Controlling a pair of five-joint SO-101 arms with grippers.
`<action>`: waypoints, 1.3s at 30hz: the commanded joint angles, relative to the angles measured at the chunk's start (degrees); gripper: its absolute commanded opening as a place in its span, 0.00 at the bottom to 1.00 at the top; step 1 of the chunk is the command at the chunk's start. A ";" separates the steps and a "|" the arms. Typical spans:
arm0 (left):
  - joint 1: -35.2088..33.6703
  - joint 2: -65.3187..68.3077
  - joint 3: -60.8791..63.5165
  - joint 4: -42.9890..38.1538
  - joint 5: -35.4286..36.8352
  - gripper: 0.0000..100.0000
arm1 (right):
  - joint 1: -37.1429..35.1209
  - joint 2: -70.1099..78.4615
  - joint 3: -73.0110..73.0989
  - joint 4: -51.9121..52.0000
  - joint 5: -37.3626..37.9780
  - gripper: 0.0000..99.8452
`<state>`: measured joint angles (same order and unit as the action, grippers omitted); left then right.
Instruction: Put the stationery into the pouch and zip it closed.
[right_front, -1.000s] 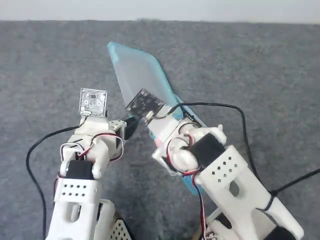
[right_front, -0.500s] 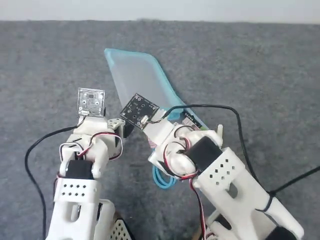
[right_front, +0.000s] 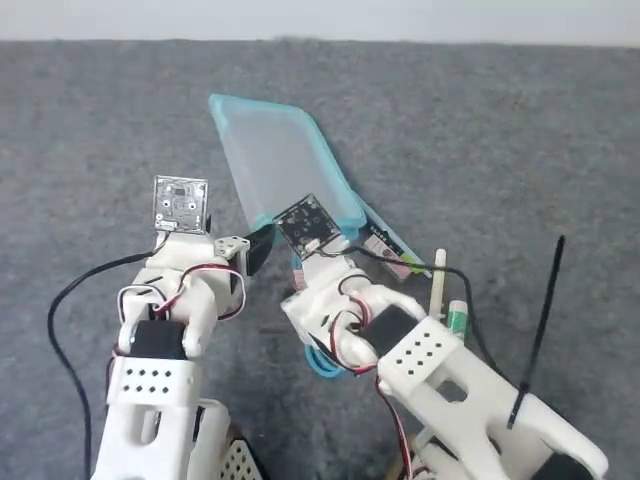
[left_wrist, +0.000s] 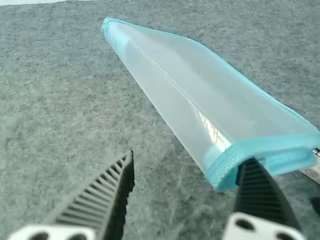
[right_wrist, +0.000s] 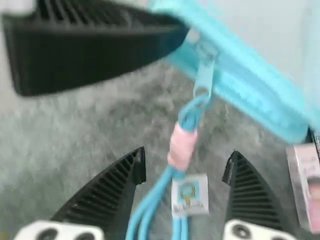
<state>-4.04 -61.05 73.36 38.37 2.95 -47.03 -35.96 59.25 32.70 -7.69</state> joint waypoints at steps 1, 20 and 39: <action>0.00 -1.05 -1.01 -1.85 0.97 0.32 | 0.75 -0.92 0.00 -7.08 -1.32 0.22; 0.00 -1.05 -1.01 -1.76 0.97 0.31 | 6.99 18.24 -9.49 -9.45 -1.41 0.01; 0.00 -1.05 -1.10 -1.85 0.70 0.32 | 7.78 4.70 -34.11 37.49 19.52 0.01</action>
<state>-3.87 -61.05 73.36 38.37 3.12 -37.01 -26.99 30.33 65.49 8.92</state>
